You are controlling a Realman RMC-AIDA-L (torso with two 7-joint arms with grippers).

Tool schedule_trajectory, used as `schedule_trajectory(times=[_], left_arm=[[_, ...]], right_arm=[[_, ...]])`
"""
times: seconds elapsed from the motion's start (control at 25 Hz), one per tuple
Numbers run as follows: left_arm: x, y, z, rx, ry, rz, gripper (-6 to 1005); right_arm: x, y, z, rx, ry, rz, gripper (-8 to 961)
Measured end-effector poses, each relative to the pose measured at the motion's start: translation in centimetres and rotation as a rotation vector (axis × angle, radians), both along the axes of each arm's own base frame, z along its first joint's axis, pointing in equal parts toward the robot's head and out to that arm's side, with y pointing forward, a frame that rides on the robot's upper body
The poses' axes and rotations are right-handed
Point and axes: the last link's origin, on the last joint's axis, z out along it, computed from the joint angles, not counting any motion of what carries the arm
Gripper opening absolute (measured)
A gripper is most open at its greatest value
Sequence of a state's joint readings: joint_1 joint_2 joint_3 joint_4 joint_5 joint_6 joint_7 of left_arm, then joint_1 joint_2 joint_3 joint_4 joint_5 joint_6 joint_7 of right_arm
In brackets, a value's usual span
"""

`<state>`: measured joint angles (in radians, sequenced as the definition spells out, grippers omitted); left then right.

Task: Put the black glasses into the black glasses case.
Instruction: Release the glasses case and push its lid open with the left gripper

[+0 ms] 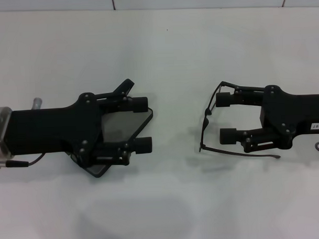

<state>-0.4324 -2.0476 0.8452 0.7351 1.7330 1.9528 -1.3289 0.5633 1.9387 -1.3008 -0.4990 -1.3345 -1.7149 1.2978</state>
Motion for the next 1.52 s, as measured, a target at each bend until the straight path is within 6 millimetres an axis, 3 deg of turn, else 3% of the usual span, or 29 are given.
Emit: schedule_trajectory(times=[0.64,0.88,1.08,1.24,1.36,1.52], left_arm=[[-0.2,-0.2,-0.2,0.008,-0.007,0.018,768],[0.3,2.7,1.2,0.131,0.029,0.155,768],[3.0,5.3,4.0,0.187,0.219,0.29,766],[5.7,5.7,5.4,0.203,0.375,0.357,764],[7.9,5.5,5.2,0.215,0.531,0.407,763],[9.5,5.1,3.4,0.233,0.705,0.462,761]], right_arm=[[0.5,-0.5,-0.1,0.012,0.016,-0.025,841],[2.1,-0.2,1.7,0.125,0.047,-0.081,841],[5.0,-1.0,4.5,0.286,0.075,-0.169,841],[7.1,-2.0,6.3,0.392,0.092,-0.242,840],[7.9,-2.5,6.9,0.427,0.097,-0.273,840],[8.5,-2.7,7.1,0.448,0.088,-0.292,841]])
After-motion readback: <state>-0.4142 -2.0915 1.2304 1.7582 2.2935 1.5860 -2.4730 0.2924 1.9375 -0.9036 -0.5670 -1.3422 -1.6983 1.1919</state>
